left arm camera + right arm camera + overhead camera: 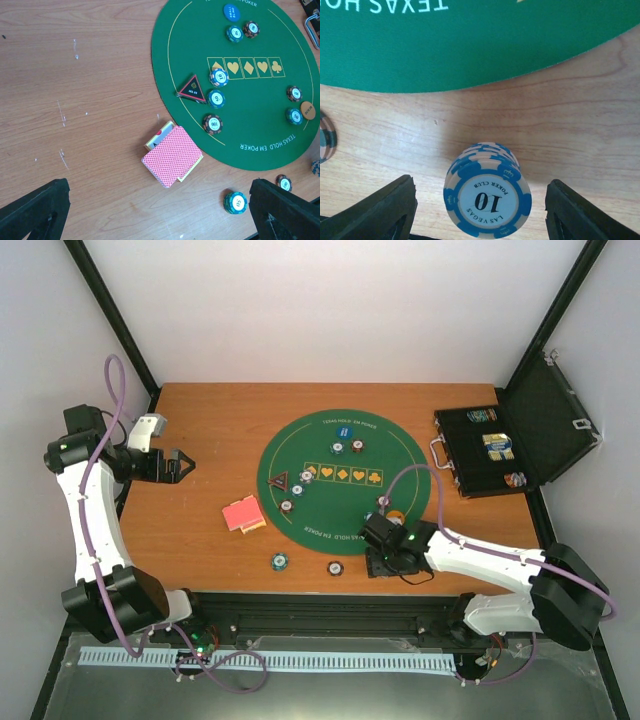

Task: Distribute texas hold em gaming equipment

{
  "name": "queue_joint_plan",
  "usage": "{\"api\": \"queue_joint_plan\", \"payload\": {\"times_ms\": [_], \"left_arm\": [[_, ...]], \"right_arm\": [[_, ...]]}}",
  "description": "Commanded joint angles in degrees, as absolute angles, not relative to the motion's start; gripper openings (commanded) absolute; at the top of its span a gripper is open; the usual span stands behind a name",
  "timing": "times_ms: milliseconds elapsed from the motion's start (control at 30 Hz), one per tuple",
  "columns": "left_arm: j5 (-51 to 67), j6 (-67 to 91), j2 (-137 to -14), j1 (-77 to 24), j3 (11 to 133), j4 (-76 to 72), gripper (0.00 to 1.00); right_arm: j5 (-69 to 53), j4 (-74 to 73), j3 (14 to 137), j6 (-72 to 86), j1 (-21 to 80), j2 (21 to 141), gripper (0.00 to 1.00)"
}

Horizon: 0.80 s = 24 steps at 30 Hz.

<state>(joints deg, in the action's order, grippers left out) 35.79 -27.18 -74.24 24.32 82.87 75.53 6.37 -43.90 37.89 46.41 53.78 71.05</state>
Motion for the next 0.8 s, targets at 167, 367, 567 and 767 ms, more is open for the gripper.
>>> {"api": "queue_joint_plan", "payload": {"times_ms": [167, 367, 567, 767], "left_arm": [[36.43, -26.63, -73.26, 24.32, 84.46, 76.13, 1.0], [36.18, -26.78, -73.28, 24.33, 84.74, 76.07, 1.0], [36.03, -26.97, -73.2, 24.33, 84.52, 76.04, 1.0], [36.1, -26.93, -73.19, 24.34, 84.5, 75.99, 1.0]], "right_arm": [[6.66, -42.21, 36.31, 47.64, 54.49, 72.06, 0.69], [6.61, -41.58, 36.48, 47.22, 54.45, 73.3, 0.63], [6.71, -41.26, 36.39, 47.19, 54.49, 73.7, 0.54], [6.87, -41.55, 36.45, 47.29, 54.49, 73.39, 0.47]]}}
